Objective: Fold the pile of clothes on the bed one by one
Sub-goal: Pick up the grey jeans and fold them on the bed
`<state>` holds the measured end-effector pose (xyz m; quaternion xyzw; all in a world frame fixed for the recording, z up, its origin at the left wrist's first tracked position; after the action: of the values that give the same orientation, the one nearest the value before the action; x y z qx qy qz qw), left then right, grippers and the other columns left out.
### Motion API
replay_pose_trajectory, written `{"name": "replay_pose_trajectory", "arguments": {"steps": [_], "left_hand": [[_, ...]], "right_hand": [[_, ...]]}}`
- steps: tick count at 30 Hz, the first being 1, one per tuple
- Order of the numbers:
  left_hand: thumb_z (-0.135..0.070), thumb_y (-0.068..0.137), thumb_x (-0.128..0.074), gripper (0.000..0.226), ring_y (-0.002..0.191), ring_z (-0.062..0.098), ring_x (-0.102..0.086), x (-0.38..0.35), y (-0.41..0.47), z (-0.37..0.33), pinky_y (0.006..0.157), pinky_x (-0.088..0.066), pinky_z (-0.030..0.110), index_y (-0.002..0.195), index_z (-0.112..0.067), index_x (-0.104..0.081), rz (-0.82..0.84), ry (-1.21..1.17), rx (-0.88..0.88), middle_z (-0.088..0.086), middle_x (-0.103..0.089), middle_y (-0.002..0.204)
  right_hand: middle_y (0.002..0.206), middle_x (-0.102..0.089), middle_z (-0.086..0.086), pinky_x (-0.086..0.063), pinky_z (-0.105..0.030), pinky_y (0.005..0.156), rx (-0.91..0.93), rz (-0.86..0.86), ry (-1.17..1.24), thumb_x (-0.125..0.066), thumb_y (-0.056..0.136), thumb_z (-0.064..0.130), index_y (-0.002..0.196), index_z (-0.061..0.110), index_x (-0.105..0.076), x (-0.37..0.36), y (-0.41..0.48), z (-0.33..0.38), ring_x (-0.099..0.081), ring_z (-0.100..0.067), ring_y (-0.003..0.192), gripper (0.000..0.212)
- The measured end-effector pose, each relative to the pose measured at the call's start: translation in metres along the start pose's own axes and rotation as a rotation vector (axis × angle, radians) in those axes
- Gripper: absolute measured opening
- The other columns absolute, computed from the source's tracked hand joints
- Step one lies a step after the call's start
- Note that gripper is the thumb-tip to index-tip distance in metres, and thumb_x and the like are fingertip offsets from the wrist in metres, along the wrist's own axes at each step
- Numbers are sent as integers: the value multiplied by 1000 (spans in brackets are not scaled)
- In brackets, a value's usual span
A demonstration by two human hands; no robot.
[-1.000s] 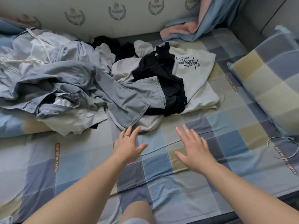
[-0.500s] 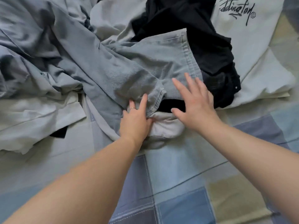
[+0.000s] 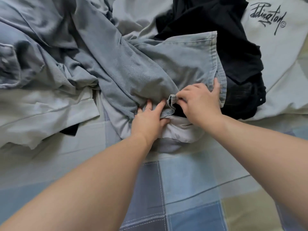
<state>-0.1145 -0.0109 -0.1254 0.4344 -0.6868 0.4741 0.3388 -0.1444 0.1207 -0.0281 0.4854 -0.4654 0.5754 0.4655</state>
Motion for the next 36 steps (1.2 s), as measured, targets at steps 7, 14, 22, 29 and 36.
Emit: {"name": "replay_pose_trajectory", "arguments": {"steps": [7,14,22,29,36], "left_hand": [[-17,100,-46,20,98,37,-59,40,-67,29,71,-40,37,112,-22,-61,-47,-195,89,9,-69,102],[-27,103,-48,16,77,30,-60,72,-251,-13,66,-50,37,99,-22,-64,178,-472,97,-5,-60,74],[-34,100,-56,21,55,2,-41,223,-459,-121,62,-36,31,83,-22,-62,110,-748,-1,-20,-49,58],[-29,106,-49,39,54,6,-52,369,-556,-189,59,-42,25,72,-19,-64,171,-1133,-41,-10,-60,60],[-31,100,-55,27,64,17,-67,494,-618,-158,60,-54,26,95,-11,-72,68,-1503,-42,4,-71,73]], "right_hand": [[125,-55,14,9,-58,118,-103,66,227,-51,101,32,100,28,-67,42,-61,14,-45,-13,127,17],[124,-64,7,-39,-34,104,-232,249,770,-59,99,19,92,24,-60,110,-231,19,-57,-15,116,8],[80,-58,-8,-42,-36,73,-230,50,1101,-54,102,21,89,17,-60,337,-399,49,-49,-15,75,15],[127,-68,11,-50,-49,100,-189,316,1476,-64,98,32,139,36,-48,441,-438,88,-65,-9,117,44],[149,-44,26,-33,-31,118,131,541,1338,-78,81,30,135,58,-42,468,-467,242,-33,5,143,70]]}}
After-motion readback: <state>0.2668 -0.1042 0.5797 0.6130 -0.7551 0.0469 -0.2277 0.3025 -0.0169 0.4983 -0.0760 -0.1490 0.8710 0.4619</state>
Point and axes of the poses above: each hand's wrist, its own y-axis towards the middle knuckle, its own x-axis out of the back of the hand, z = x × y, the point moved 10 cm from there along y, towards the middle knuckle
